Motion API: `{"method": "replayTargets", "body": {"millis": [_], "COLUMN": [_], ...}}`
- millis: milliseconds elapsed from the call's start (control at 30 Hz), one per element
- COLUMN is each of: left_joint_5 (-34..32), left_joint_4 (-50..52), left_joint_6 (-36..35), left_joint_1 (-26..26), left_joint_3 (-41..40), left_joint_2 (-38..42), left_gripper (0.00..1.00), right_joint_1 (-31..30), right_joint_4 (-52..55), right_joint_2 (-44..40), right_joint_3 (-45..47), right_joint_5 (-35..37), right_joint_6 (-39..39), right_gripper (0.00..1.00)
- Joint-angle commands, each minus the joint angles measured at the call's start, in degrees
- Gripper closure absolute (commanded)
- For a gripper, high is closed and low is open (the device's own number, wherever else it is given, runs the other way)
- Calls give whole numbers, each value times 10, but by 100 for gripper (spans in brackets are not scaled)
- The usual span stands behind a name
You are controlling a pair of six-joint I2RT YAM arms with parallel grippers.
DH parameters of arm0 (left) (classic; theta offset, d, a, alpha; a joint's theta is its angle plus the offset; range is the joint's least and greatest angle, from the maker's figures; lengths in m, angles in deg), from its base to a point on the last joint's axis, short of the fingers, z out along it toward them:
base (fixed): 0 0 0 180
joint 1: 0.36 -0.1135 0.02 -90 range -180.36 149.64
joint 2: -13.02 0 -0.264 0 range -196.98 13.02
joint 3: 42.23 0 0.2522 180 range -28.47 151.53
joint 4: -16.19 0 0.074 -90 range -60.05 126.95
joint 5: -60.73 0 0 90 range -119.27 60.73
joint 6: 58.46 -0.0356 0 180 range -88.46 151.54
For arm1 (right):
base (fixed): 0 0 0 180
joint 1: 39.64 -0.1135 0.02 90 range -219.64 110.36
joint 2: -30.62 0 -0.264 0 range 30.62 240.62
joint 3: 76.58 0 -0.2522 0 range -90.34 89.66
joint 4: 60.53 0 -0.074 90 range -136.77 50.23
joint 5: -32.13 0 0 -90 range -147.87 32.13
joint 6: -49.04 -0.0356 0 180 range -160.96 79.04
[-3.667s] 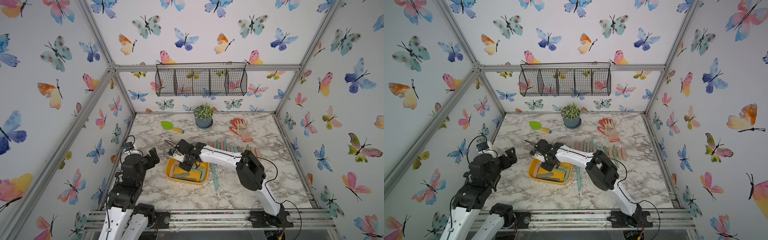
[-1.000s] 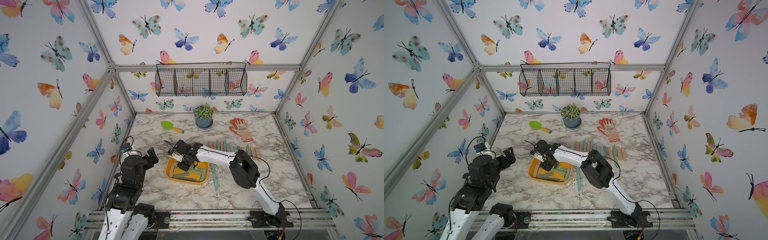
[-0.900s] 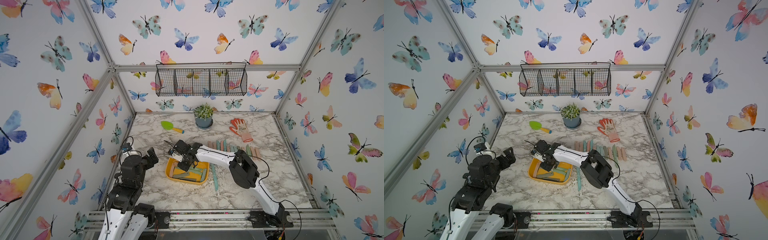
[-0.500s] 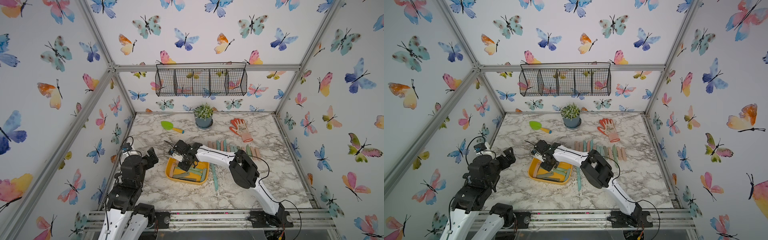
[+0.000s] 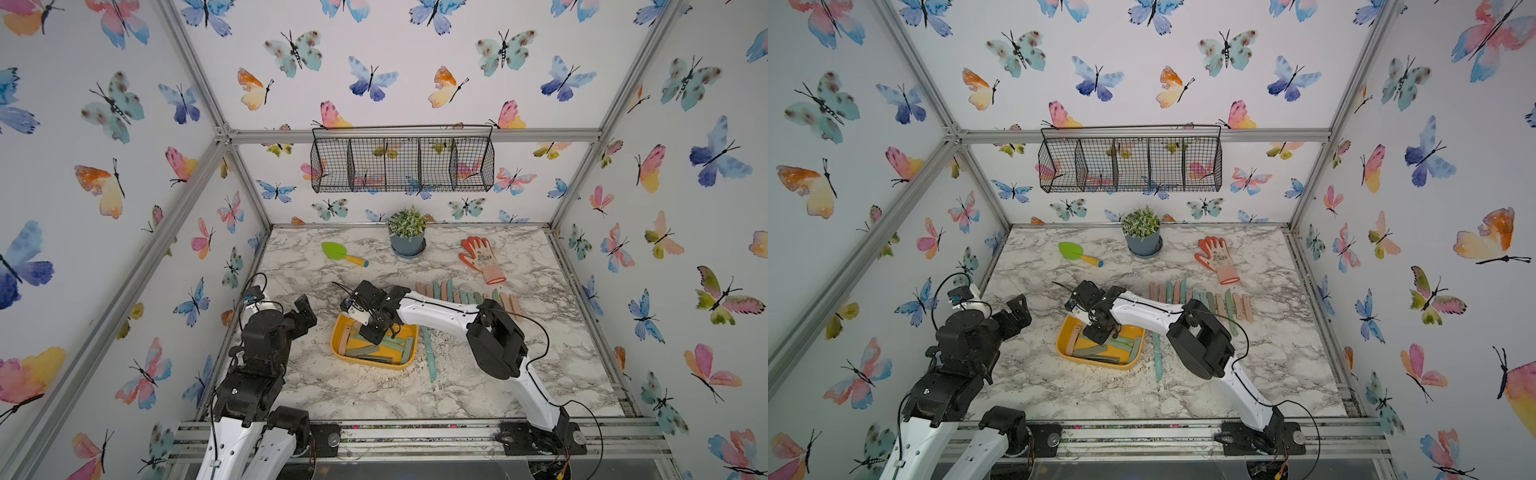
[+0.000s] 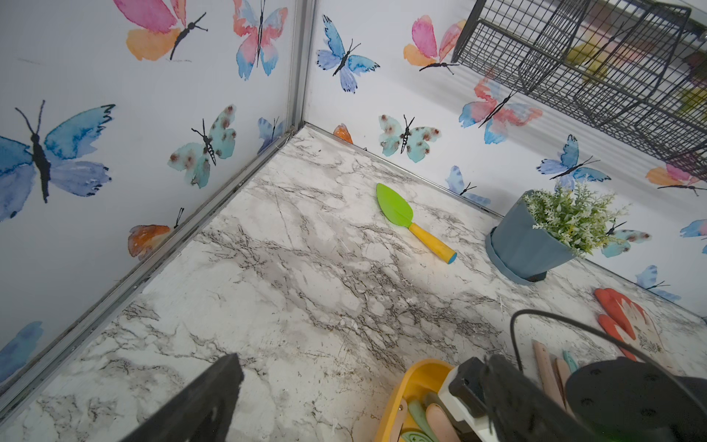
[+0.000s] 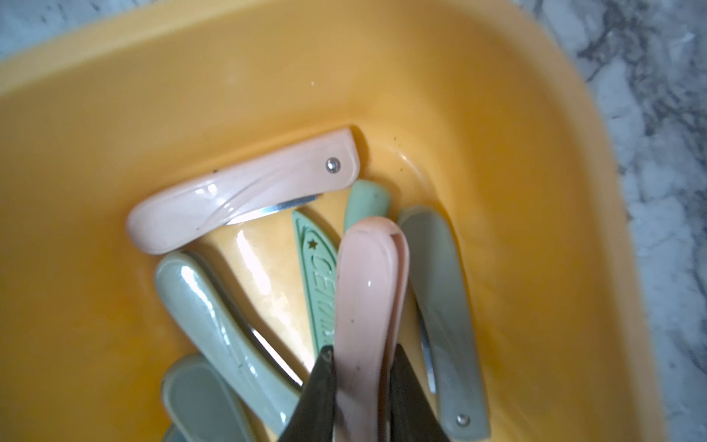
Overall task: Take the fruit knife out of the storage box
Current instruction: Pick up the fruit knife from the storage box.
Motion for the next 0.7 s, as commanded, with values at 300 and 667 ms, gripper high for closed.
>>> {"method": "replayTargets", "body": {"millis": [300, 667], "left_joint_5": [32, 152], "left_joint_4": [-2, -34], "left_joint_6": [-8, -38], "left_joint_1": [1, 5], "left_joint_3": [1, -10], "left_joint_2": [-4, -10], "left_gripper": [2, 2], "right_joint_1": [5, 73], "right_joint_4": [-29, -96], "right_joint_2": [-160, -389], "right_joint_3": [104, 357], "right_joint_5": [10, 26], "right_joint_6": [-88, -217], "right_gripper": [82, 82]}}
